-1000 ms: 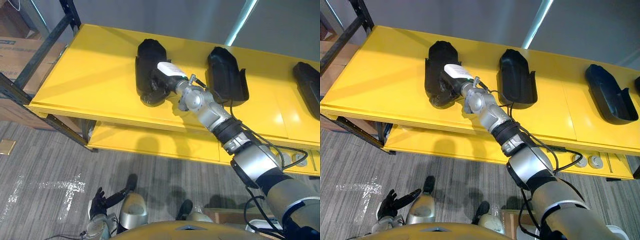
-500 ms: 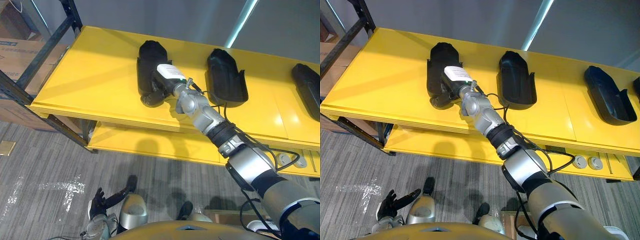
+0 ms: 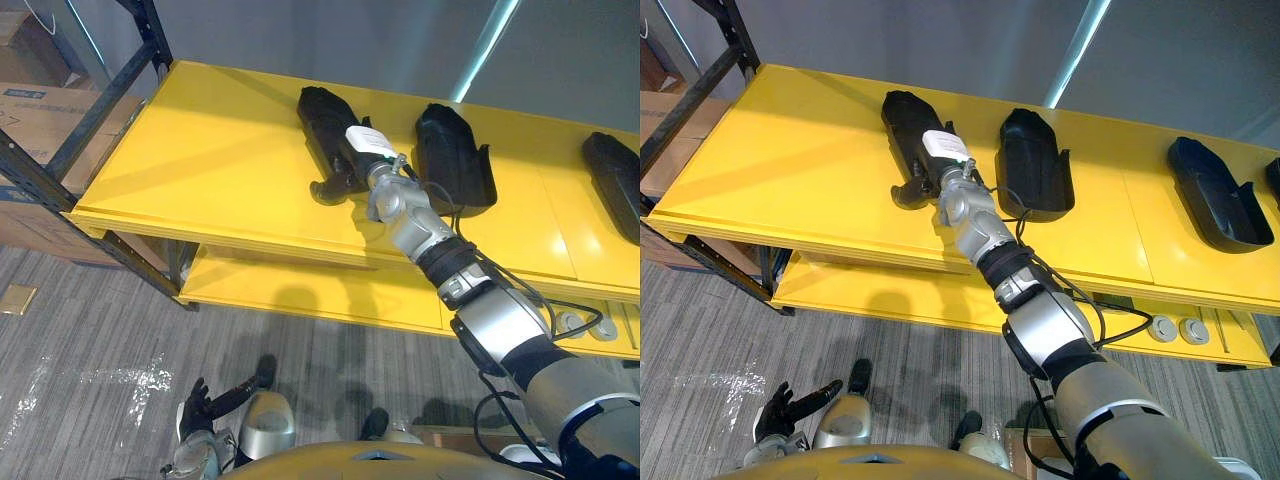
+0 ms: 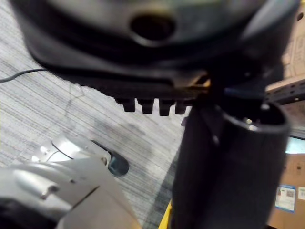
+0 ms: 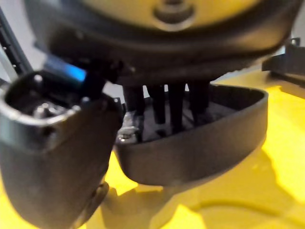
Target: Walk over and take three plastic housings, then place them on the shelf
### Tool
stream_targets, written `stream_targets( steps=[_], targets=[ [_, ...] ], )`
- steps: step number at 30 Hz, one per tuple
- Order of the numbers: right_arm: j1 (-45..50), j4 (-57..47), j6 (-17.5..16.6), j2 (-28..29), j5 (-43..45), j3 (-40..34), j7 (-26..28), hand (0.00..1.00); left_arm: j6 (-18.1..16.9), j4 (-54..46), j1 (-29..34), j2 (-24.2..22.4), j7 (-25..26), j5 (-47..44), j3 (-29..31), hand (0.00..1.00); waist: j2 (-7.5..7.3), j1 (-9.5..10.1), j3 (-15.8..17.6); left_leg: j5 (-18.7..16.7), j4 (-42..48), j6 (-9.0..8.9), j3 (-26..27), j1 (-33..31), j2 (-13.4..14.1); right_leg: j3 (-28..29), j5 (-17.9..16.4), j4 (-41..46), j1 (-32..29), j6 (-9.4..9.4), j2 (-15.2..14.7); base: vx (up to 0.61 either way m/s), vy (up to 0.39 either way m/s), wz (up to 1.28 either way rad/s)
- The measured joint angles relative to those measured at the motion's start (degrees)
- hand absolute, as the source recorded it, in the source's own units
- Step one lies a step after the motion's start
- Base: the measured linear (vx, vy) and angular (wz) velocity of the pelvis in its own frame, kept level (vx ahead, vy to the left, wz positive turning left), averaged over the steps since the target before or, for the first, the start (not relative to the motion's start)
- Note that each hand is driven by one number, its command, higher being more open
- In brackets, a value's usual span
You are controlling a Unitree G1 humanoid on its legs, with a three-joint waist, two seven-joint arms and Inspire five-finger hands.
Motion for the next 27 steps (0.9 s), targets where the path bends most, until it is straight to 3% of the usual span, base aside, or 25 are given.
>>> stream_targets(
  steps=[9, 10, 21, 27],
  targets=[
    [0.3, 1.3, -6.3, -0.4, 0.7, -0.2, -1.0, 0.0, 0.4, 0.0, 0.0, 0.0, -0.3, 0.0, 0.0, 1.0, 0.35, -0.55, 0.2, -0.1, 0.0, 0.04, 0.6, 0.1, 0.0, 0.5, 0.0, -0.1, -0.2, 0.07, 0.0, 0.0, 0.0, -0.02],
    [0.6, 0.9, -7.2, -0.4, 1.5, -0.1, -1.0, 1.0, 0.4, 0.0, 0.1, 0.0, -0.3, 0.0, 0.0, 1.0, 0.39, -0.74, 0.2, -0.1, 0.0, 0.03, 0.6, 0.1, 0.0, 0.6, 0.0, -0.1, -0.2, 0.07, 0.0, 0.0, 0.0, 0.0],
    [6.5, -9.3, -13.4, 0.9, 16.0, 2.9, 6.4, 1.0, 0.1, 0.1, 0.2, -0.1, -0.8, 0.6, 0.3, 1.0, 0.49, -1.42, 0.3, -0.7, 0.0, -0.78, 1.8, 1.4, 0.8, 1.6, 0.1, -1.2, 0.7, -0.03, 0.9, 0.02, -0.016, -0.05],
    [7.9, -10.6, -14.4, 4.9, 20.1, 4.9, 3.4, 1.0, 0.0, 0.1, 0.2, -0.2, -0.8, 0.6, 0.4, 1.0, 0.48, -1.38, 0.2, -1.0, 0.0, -1.25, 2.2, 2.2, 1.6, 1.9, -0.1, -1.2, 1.2, -0.4, 1.6, 0.01, -0.023, -0.04]
  ],
)
